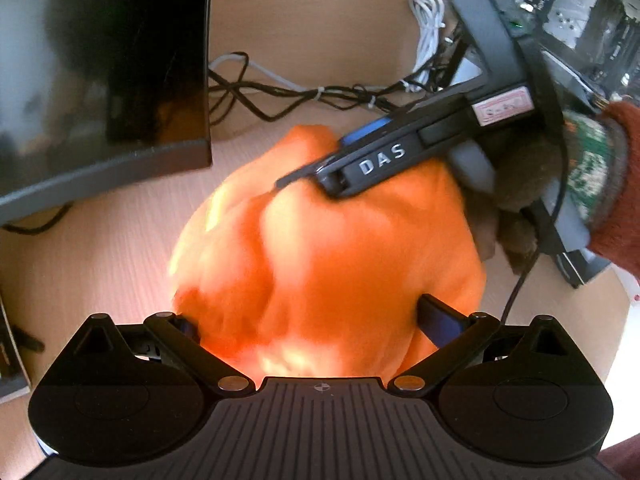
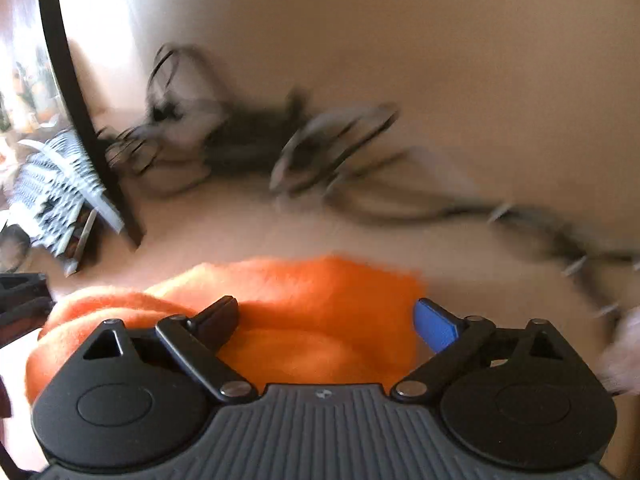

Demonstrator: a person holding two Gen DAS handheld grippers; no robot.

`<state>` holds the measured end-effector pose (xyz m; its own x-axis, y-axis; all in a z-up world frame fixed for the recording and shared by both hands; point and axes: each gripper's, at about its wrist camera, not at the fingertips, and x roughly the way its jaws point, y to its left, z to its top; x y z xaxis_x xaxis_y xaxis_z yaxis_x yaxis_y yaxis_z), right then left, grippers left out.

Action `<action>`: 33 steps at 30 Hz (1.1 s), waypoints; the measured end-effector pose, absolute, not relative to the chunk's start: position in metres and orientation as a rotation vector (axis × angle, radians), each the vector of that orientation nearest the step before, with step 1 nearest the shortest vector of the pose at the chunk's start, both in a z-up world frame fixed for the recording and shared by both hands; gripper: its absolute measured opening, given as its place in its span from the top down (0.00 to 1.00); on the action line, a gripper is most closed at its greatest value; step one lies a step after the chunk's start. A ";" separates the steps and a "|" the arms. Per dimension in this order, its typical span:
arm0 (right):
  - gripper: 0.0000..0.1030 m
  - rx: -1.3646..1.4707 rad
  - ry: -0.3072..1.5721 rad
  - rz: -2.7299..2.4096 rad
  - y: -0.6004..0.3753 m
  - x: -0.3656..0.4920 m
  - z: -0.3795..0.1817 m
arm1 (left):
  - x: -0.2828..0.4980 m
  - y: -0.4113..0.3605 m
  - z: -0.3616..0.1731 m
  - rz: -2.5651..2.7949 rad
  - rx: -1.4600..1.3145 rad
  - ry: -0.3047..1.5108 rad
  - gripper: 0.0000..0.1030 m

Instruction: Fold clothes

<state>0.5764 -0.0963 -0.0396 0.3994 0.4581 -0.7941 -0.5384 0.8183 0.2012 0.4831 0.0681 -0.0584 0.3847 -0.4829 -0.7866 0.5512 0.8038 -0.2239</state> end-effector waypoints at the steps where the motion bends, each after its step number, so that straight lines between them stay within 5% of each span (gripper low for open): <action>1: 0.07 -0.080 1.006 0.682 -0.093 0.573 -0.042 | 0.477 0.070 -0.057 -0.681 0.073 0.979 0.00; 15: 0.06 -0.245 1.132 0.900 -0.067 0.462 -0.037 | 0.388 0.095 -0.058 -0.885 0.001 1.025 0.00; 26: 0.00 -0.104 0.711 0.647 -0.112 0.381 0.058 | 0.427 0.184 -0.126 -0.713 -1.005 1.164 0.00; 30: 0.00 0.030 0.692 0.591 -0.115 0.358 0.048 | 0.426 0.204 -0.159 -0.648 -1.375 1.175 0.00; 33: 0.00 -0.026 0.756 0.515 -0.093 0.370 0.016 | 0.425 0.203 -0.154 -0.672 -1.319 1.192 0.00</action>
<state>0.3698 -0.0932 0.0156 0.6098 0.4372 -0.6611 -0.4553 0.8760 0.1593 0.4255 0.2033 -0.1544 0.3138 -0.9107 -0.2686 -0.2421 0.1968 -0.9501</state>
